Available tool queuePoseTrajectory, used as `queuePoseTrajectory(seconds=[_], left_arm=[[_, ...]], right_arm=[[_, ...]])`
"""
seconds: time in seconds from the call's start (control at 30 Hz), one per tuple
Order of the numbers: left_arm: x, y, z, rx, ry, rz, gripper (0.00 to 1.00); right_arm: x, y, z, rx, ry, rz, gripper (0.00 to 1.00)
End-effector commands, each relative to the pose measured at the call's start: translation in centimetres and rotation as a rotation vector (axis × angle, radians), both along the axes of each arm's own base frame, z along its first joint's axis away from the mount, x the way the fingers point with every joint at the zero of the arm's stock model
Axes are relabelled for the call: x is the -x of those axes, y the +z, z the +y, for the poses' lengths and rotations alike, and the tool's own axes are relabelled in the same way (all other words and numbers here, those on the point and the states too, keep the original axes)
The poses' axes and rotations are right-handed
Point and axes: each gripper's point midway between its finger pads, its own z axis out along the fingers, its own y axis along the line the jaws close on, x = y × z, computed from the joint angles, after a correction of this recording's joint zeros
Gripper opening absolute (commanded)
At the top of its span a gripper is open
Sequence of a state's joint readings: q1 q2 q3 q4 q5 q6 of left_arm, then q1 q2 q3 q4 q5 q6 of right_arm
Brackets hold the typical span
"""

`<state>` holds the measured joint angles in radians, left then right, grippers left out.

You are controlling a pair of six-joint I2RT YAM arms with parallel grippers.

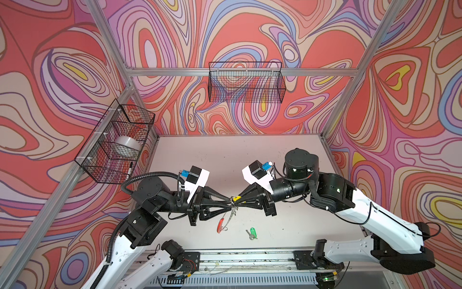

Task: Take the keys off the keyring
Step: 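Close the left gripper on the split ring beside the right gripper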

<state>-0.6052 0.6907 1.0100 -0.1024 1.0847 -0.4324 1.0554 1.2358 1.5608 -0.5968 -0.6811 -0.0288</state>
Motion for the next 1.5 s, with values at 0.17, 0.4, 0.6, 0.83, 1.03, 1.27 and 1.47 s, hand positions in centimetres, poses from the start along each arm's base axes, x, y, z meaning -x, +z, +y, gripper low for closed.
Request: queuePoseTrajectory(seconds=[0.17, 0.4, 0.6, 0.83, 1.03, 1.27, 1.47], left_arm=[[-0.1, -0.2, -0.3, -0.003, -0.019, 0.005, 0.22], [0.2, -0.1, -0.2, 0.003, -0.026, -0.003, 0.08], [0.3, -0.1, -0.1, 0.003, -0.022, -0.004, 0.01], [0.0, 0.1, 0.3, 0.011, 0.032, -0.031, 0.0], [-0.9, -0.2, 0.7, -0.015, 0.117, -0.044, 0.0], [-2.3, -0.6, 1.0, -0.059, 0.213, -0.028, 0.0], [-3.9, -1.4, 0.8, -0.098, 0.281, 0.012, 0.0]], right_arm=[[-0.2, 0.1, 0.2, -0.017, -0.008, -0.005, 0.0], [-0.4, 0.0, 0.2, -0.013, -0.02, -0.006, 0.0], [-0.5, 0.1, 0.3, -0.016, -0.029, -0.008, 0.0], [-1.0, -0.2, 0.3, 0.004, -0.059, -0.004, 0.0], [-1.6, -0.9, 0.1, 0.061, -0.098, 0.012, 0.0], [-2.7, -1.6, -0.1, 0.133, -0.168, 0.032, 0.0], [-3.5, -2.6, 0.5, 0.182, -0.203, 0.079, 0.0]])
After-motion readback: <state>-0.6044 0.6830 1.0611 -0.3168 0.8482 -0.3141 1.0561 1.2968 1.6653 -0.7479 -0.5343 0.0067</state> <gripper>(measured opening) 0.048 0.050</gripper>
